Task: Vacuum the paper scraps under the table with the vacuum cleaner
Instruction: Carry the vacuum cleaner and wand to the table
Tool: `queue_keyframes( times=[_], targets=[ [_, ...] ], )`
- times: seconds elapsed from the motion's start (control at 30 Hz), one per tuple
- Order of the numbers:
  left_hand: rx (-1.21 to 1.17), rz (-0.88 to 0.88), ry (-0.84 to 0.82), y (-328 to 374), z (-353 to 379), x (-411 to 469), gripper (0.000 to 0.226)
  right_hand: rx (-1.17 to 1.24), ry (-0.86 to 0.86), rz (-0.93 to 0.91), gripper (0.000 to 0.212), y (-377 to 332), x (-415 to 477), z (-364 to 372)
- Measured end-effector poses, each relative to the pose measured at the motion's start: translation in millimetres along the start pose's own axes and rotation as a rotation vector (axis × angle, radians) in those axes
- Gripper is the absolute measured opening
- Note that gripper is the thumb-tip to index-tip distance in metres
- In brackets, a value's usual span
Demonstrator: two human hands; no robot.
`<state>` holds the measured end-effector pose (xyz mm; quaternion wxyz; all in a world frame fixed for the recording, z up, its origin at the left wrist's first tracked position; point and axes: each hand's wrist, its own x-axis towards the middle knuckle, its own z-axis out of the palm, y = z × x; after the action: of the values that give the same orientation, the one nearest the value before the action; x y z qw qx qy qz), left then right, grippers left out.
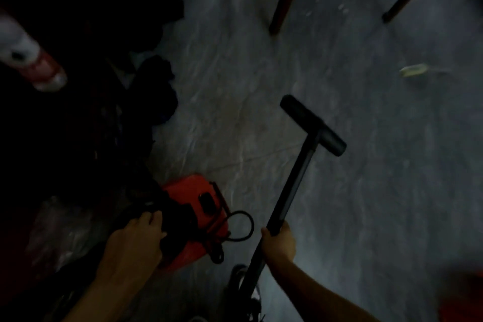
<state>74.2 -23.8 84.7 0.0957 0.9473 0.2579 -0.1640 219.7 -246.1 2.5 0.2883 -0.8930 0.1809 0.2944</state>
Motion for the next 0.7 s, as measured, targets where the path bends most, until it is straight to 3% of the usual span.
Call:
queue_keyframes(
  times=[0.23, 0.37, 0.53, 0.7],
  targets=[
    [0.029, 0.108, 0.132, 78, -165, 1, 0.046, 0.150, 0.017, -0.078, 0.040, -80, -61, -144],
    [0.051, 0.133, 0.191, 125, -239, 16, 0.045, 0.237, 0.083, -0.111, 0.034, -109, -58, -223],
    [0.123, 0.152, 0.227, 200, -298, 64, 0.045, 0.280, 0.108, -0.129, 0.039, -126, -4, -307],
    [0.175, 0.126, 0.176, 294, -316, 143, 0.032, 0.311, 0.108, -0.141, 0.038, -140, 82, -379]
  ],
)
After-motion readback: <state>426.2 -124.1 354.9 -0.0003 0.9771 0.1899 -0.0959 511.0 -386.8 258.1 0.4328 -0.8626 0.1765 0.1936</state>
